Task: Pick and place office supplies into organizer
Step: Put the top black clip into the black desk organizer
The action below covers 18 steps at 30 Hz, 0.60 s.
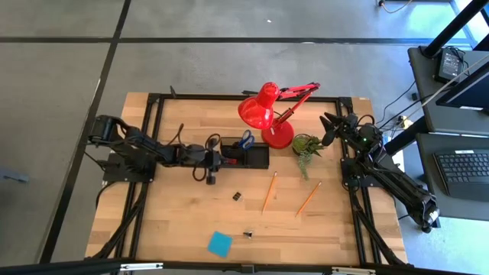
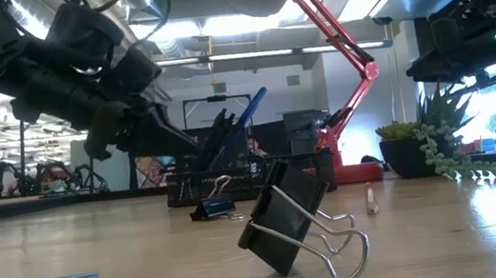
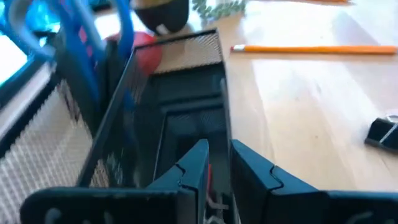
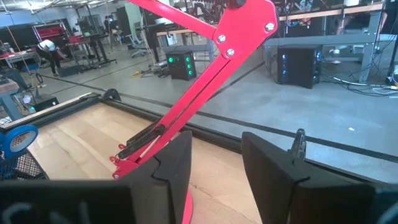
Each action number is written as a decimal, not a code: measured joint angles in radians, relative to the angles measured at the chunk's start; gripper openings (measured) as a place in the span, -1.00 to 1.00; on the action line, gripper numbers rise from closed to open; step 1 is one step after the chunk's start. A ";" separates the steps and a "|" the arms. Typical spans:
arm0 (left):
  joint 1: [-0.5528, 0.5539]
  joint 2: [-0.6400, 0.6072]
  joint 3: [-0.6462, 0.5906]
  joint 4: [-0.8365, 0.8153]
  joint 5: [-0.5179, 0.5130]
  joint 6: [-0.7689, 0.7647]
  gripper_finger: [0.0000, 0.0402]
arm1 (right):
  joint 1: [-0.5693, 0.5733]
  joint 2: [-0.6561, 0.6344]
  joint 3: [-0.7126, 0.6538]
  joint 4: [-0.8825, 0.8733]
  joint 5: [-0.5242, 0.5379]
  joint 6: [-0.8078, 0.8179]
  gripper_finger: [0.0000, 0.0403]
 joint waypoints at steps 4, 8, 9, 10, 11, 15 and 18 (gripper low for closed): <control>-0.036 0.000 0.026 0.000 0.000 0.057 -0.69 | 0.000 0.000 0.000 0.000 0.000 0.000 -0.28; -0.083 0.000 0.061 0.000 0.039 0.075 -0.64 | 0.000 0.000 0.000 0.000 0.000 0.000 -0.28; -0.092 0.000 0.070 -0.001 0.047 0.059 -0.62 | 0.000 0.000 0.000 0.000 0.000 0.000 -0.28; -0.100 0.000 0.082 -0.008 0.055 0.042 -0.59 | 0.000 0.000 0.000 0.000 0.000 0.000 -0.28; -0.108 0.000 0.094 -0.017 0.058 0.028 -0.56 | 0.000 0.000 0.000 0.000 0.000 0.000 -0.28; -0.147 0.000 0.146 -0.052 0.060 0.012 -0.41 | 0.000 0.000 0.000 0.000 0.000 -0.001 -0.28; -0.187 0.000 0.199 -0.053 0.061 0.005 -0.29 | 0.000 0.000 0.000 0.000 0.000 -0.021 -0.28</control>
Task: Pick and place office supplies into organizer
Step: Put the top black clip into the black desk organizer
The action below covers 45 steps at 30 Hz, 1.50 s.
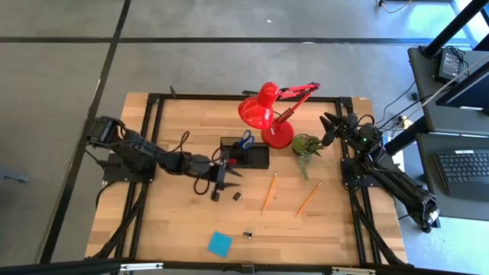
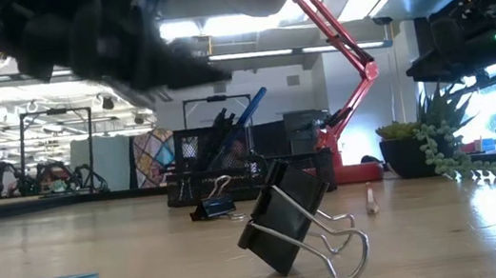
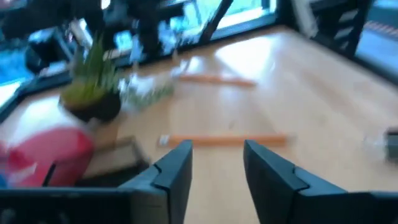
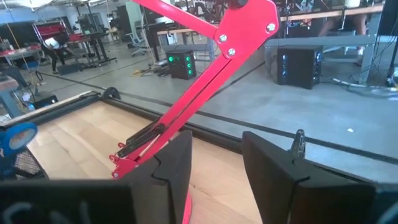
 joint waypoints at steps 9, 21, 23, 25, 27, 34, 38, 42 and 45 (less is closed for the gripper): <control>-0.171 0.018 0.296 -0.504 -0.289 -0.001 -0.15 | 0.000 0.000 0.000 0.000 0.000 -0.056 -0.28; -0.244 0.283 0.631 -0.935 -0.421 -0.285 -0.15 | 0.000 0.000 0.000 0.000 0.000 -0.054 -0.28; -0.251 0.334 0.681 -1.003 -0.424 -0.332 -0.15 | 0.000 0.000 0.000 0.000 0.000 -0.051 -0.28; -0.262 0.378 0.732 -1.064 -0.426 -0.361 -0.15 | 0.000 0.000 0.000 0.000 0.000 -0.038 -0.28; -0.277 0.406 0.771 -1.131 -0.428 -0.374 -0.15 | 0.000 0.000 0.000 0.000 0.000 -0.017 -0.28; -0.307 0.437 0.828 -1.235 -0.512 -0.558 -0.15 | 0.000 0.000 0.000 0.000 -0.001 0.000 -0.28; -0.307 0.446 0.828 -1.292 -0.531 -0.631 -0.15 | 0.000 0.000 0.000 0.000 0.000 0.000 -0.28; -0.307 0.472 0.827 -1.302 -0.527 -0.657 -0.19 | 0.000 0.000 0.000 0.000 0.000 -0.002 -0.28; -0.305 0.486 0.827 -1.294 -0.528 -0.662 -0.20 | 0.000 0.000 0.000 0.000 0.000 -0.003 -0.28</control>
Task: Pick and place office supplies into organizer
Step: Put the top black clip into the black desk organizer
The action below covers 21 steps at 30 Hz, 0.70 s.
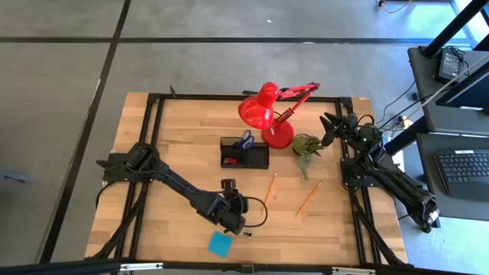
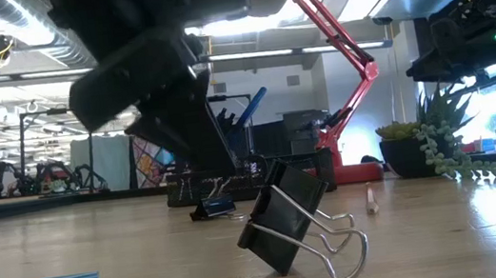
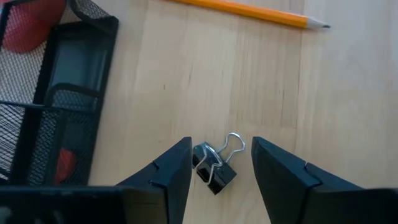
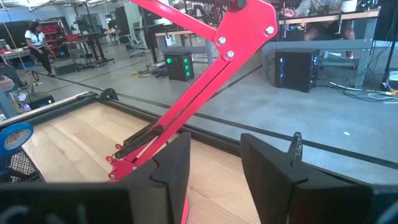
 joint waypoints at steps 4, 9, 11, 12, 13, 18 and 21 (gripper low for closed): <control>0.004 0.004 0.000 -0.008 -0.007 -0.021 -0.22 | 0.000 0.000 0.000 0.000 0.000 -0.002 -0.28; 0.019 0.011 0.000 -0.018 0.002 -0.035 -0.22 | 0.000 0.000 0.000 0.000 0.000 -0.005 -0.28; 0.026 0.019 -0.001 -0.044 0.014 -0.049 -0.22 | 0.000 0.000 0.000 0.000 0.000 -0.005 -0.28; 0.030 0.025 -0.001 -0.054 0.022 -0.054 -0.22 | 0.000 0.000 0.000 0.000 0.000 -0.005 -0.28; 0.032 0.032 0.000 -0.045 0.023 -0.061 -0.22 | 0.000 0.000 0.000 0.000 0.000 -0.006 -0.28; 0.035 0.045 0.000 -0.044 0.025 -0.072 -0.22 | 0.000 0.000 0.000 0.000 0.000 -0.009 -0.28; 0.034 0.045 0.000 -0.051 0.028 -0.073 -0.22 | 0.000 0.000 0.000 0.000 0.000 -0.025 -0.28</control>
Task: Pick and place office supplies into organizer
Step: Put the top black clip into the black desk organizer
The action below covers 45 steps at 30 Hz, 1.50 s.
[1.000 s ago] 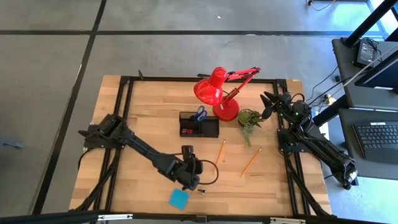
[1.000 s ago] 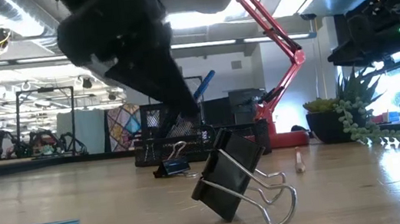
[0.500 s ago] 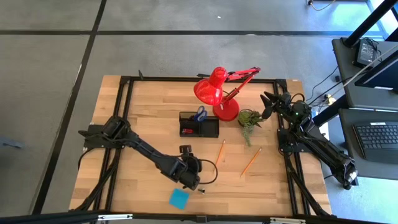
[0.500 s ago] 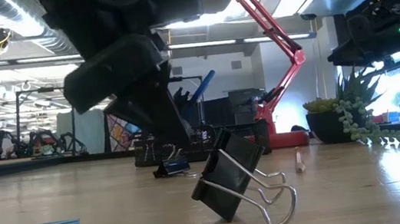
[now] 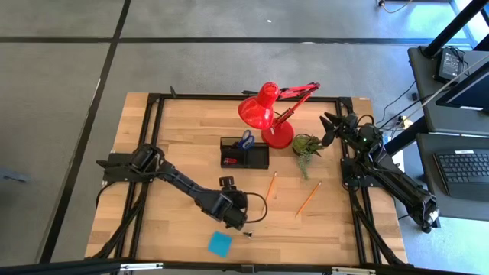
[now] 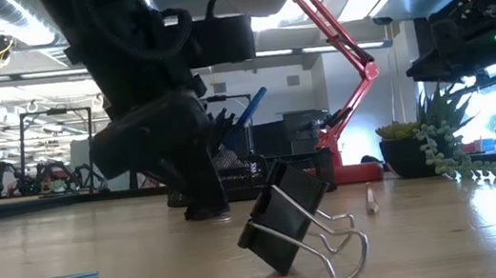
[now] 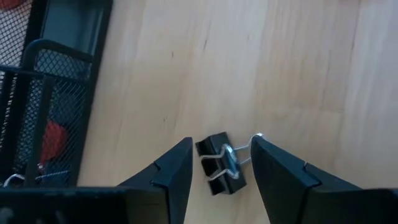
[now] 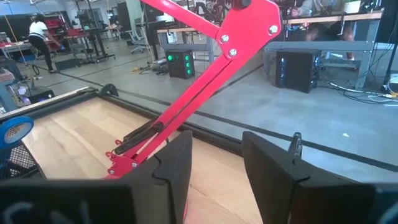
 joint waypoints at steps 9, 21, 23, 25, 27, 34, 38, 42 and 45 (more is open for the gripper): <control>0.000 0.000 0.000 -0.002 0.043 0.000 -0.31 | 0.000 0.000 0.000 0.000 0.000 -0.001 -0.28; -0.001 0.000 0.000 -0.005 0.074 -0.006 -0.56 | 0.000 0.000 0.000 0.000 0.000 0.000 -0.28; -0.001 0.000 0.000 -0.009 0.073 -0.006 -0.60 | 0.000 0.000 0.000 0.000 0.000 0.000 -0.28; -0.001 0.000 0.000 -0.013 0.072 -0.006 -0.64 | 0.000 0.000 0.000 0.000 0.000 0.000 -0.28; -0.001 0.000 0.000 -0.013 0.070 -0.006 -0.68 | 0.000 0.000 0.000 0.000 0.000 0.000 -0.28; -0.001 -0.002 0.000 -0.014 0.064 0.002 -0.83 | 0.000 0.000 0.000 0.000 0.000 0.000 -0.28; -0.001 -0.003 0.001 -0.015 0.061 0.003 -0.89 | 0.000 0.000 0.000 0.000 0.000 0.000 -0.28; -0.001 -0.005 0.001 -0.017 0.059 0.006 -0.91 | 0.000 0.000 0.000 0.000 0.000 0.000 -0.28; -0.001 -0.007 0.001 -0.018 0.058 0.028 -0.92 | 0.000 0.000 0.000 0.000 0.000 0.000 -0.28</control>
